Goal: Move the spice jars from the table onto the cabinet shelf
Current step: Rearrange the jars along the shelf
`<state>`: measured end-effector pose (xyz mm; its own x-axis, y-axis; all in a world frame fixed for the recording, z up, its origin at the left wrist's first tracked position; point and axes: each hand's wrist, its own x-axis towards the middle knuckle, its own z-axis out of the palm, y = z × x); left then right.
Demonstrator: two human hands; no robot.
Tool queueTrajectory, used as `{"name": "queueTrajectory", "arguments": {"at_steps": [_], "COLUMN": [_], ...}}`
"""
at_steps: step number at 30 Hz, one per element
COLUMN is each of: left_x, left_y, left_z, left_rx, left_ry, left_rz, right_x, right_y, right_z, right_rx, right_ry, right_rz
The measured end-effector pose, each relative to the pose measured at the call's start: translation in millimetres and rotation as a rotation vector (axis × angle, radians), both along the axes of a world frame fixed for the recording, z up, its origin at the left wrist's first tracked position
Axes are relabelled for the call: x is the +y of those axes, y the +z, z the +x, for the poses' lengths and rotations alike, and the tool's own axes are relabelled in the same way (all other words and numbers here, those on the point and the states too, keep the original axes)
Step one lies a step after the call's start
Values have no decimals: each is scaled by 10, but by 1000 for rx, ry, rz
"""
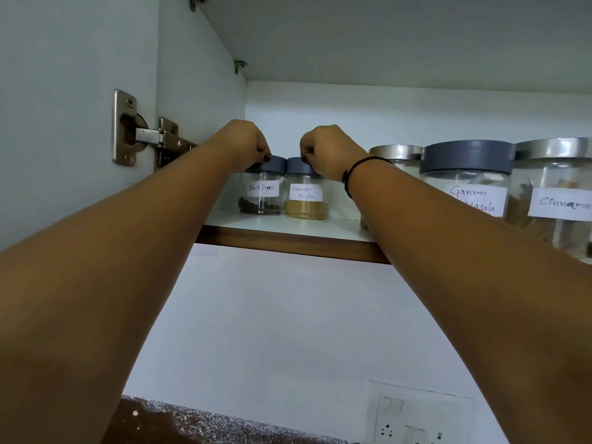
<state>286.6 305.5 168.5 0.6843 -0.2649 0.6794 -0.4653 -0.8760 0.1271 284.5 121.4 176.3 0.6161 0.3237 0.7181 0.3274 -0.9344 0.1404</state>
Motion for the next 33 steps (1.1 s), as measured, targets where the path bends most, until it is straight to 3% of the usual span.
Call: {"name": "queueTrajectory", "arguments": {"at_steps": [8,33], "left_x": [-7,-11], "left_y": [-98,-167], "left_z": [86,157], "left_rx": [-41,-71], "left_ry": [-6,-26], "left_rz": [13,8], "right_x": [13,-22], "right_y": [-16,-42], "right_z": [124,101], "right_rx": [-75,-6], "right_ry": [-58,-104], "right_rz": [43,113]}}
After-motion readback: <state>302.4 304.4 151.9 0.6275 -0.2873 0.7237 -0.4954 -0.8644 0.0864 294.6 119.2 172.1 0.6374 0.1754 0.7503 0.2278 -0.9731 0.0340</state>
